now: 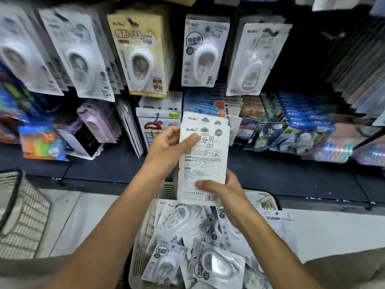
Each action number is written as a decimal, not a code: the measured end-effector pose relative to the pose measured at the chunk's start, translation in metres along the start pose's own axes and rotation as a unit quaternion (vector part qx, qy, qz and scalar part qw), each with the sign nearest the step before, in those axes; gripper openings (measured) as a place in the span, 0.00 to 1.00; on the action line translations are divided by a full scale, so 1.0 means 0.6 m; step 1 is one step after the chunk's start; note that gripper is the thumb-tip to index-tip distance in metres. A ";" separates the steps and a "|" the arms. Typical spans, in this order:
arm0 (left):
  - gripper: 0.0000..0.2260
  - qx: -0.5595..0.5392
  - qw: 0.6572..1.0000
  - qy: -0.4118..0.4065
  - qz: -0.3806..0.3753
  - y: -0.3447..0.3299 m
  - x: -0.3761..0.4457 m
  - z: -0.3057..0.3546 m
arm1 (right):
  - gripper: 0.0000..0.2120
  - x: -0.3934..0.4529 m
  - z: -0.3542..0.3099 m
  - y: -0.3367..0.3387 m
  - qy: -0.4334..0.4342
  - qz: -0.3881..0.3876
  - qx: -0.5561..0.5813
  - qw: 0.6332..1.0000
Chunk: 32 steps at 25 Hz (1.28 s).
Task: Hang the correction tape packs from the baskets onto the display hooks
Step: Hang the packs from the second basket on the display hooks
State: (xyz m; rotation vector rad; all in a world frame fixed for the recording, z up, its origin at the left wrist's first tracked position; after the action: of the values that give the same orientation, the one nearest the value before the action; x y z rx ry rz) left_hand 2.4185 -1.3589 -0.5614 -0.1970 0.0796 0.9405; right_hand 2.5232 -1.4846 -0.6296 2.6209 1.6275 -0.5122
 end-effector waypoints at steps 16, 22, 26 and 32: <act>0.32 -0.304 0.926 0.159 -0.154 -0.043 -0.078 0.021 | 0.23 -0.066 -0.199 -0.009 0.197 0.041 -0.088 0.976; 0.28 -0.227 0.969 0.096 -0.035 -0.036 -0.058 0.043 | 0.22 -0.049 -0.172 -0.010 0.111 0.053 0.060 0.991; 0.27 -0.160 0.987 0.022 -0.003 -0.031 -0.043 0.099 | 0.19 -0.047 -0.240 0.043 0.198 0.140 0.038 0.969; 0.34 -0.095 0.992 -0.070 0.039 -0.016 0.007 0.214 | 0.08 -0.028 -0.328 0.118 0.164 0.185 -0.064 0.967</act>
State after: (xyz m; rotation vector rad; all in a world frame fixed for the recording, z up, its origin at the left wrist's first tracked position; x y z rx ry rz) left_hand 2.4265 -1.3351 -0.4351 -0.3046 -0.1337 1.0369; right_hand 2.6307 -1.4959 -0.4500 2.9202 1.1277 0.0444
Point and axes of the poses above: each hand's wrist, its own x-axis towards the middle knuckle, its own y-axis out of the back of the hand, z = x × y, the point moved 5 cm from there along x, towards the middle knuckle, and after that the axes turned 4 degrees about -x, right-handed, at the moved point
